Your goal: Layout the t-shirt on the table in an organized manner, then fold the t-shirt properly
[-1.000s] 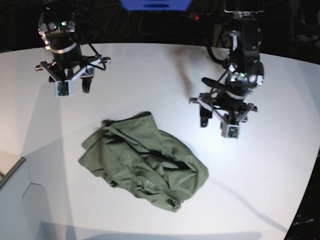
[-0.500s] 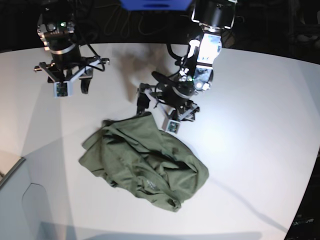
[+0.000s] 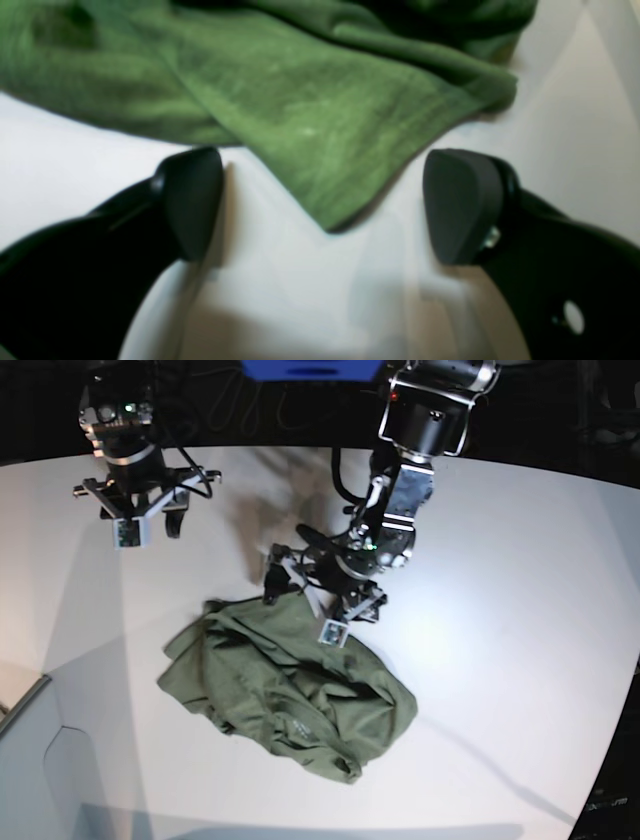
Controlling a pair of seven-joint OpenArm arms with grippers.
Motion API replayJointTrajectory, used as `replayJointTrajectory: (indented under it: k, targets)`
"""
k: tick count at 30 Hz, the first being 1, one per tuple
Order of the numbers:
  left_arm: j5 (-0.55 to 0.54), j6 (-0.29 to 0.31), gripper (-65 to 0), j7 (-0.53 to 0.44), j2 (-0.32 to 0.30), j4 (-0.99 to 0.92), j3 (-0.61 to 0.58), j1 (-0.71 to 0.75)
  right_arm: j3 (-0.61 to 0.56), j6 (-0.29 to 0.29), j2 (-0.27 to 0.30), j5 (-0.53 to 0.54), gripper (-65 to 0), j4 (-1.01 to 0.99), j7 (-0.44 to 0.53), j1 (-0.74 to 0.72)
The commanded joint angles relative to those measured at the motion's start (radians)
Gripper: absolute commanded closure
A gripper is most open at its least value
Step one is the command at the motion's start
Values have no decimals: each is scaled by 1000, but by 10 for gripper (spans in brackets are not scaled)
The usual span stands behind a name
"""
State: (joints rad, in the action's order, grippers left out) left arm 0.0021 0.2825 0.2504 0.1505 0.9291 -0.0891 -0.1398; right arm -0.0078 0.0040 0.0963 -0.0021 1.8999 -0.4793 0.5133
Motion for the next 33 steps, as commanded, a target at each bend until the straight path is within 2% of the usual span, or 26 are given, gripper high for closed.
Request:
replayJointTrajectory:
  k: [1,4,6,8,12,13,15,17,20,24,28,33]
  targets:
    - [-3,4,-613,25,7,-8,-1,-4,2,3,3,-3,-256,10,23,2]
    - [-3,7,-610,-7,7,-23,-4,-10,2,3,3,-3,-256,3,23,3]
    - [-3,8,-560,-23,7,-51,-4,-14,2,3,3,-3,-256,3,23,5]
    - [-3,8,-421,-36,7,-83,-4,-14,2,3,3,-3,-256,3,23,6]
    - [-3,2,-32,-73,7,-126,-4,-16,2,3,3,-3,-256,3,23,6]
    - [-3,-1,0,-76,7,-130,-4,-16,2,3,3,-3,-256,3,23,6]
    - [-3,-1,-24,-78,7,-117,-4,-8,2,3,3,-3,-256,3,23,6]
    - [-3,-1,0,-76,7,-81,-2,10,2,3,3,-3,-256,3,23,6]
    - [-3,-1,-1,-76,7,71,4,90,2,3,3,-3,-255,3,23,5]
    - [-3,-2,-1,-76,-58,334,10,222,2,3,4,-3,-255,3,23,2]
    - [-3,-1,-1,-76,-122,508,107,343,-1,3,4,-3,-255,3,29,0]
    - [-3,7,-1,-76,-151,526,239,395,-5,3,-2,-3,-257,3,29,-22]
